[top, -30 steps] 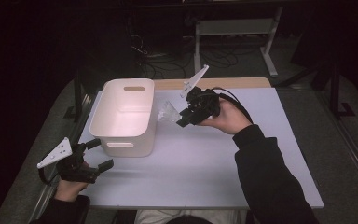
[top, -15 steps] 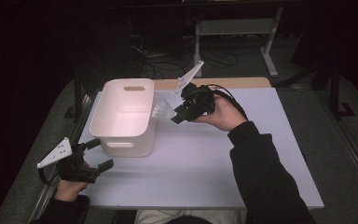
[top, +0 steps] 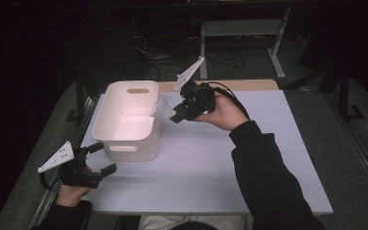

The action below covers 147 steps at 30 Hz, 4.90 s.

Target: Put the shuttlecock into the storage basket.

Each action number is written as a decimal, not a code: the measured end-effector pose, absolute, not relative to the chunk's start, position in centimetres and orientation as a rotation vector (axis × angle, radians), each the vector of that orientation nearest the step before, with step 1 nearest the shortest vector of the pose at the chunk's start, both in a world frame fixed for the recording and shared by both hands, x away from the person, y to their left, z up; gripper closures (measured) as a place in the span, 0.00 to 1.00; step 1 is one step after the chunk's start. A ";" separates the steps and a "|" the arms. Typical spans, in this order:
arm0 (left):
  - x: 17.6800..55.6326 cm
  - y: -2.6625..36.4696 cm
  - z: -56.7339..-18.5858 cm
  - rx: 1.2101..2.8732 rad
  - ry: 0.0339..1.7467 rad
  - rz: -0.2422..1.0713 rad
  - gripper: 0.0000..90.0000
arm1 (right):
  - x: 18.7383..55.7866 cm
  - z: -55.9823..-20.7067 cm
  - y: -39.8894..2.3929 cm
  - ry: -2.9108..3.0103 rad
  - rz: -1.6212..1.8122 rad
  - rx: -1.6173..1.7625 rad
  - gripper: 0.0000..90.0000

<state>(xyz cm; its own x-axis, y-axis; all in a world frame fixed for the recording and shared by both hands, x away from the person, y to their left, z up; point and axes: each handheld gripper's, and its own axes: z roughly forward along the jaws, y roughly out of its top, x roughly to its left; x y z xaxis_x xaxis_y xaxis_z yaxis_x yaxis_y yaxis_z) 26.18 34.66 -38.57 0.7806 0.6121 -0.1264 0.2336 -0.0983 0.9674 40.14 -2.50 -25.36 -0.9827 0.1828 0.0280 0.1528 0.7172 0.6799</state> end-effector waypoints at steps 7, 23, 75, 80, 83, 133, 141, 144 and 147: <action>26.2 34.7 -38.6 1.677 0.673 0.362 0.00 | 40.4 -24.7 -1.9 2.865 1.139 0.266 0.72; 26.1 34.7 -38.6 1.675 0.673 0.361 0.00 | 41.1 -24.4 0.1 2.869 1.150 0.236 0.72; 26.1 34.8 -38.5 1.675 0.667 0.358 0.00 | 42.4 -27.1 6.6 2.958 1.143 0.136 0.72; 26.1 34.8 -38.5 1.675 0.667 0.359 0.00 | 42.6 -27.9 7.1 2.979 1.135 0.133 0.72; 26.1 34.8 -38.5 1.675 0.668 0.357 0.00 | 42.7 -28.4 7.4 2.988 1.133 0.131 0.72; 26.1 34.8 -38.6 1.678 0.663 0.354 0.00 | 43.6 -29.7 7.7 2.988 1.080 0.290 0.30; 26.0 34.8 -38.5 1.674 0.664 0.354 0.00 | 43.2 -28.8 6.6 2.918 1.100 0.359 0.09; 26.0 34.7 -38.5 1.674 0.665 0.354 0.00 | 43.1 -28.5 6.0 2.888 1.106 0.384 0.02; 26.0 34.7 -38.5 1.674 0.666 0.354 0.00 | 43.1 -28.2 5.3 2.870 1.125 0.397 0.00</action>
<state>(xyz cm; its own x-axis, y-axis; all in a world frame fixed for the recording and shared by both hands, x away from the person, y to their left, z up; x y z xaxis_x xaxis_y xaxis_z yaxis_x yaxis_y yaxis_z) 26.04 34.75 -38.55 0.7871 0.6034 -0.1278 0.2310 -0.0963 0.9682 43.06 5.28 -28.24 -0.9669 0.2478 0.0616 0.2236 0.7056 0.6724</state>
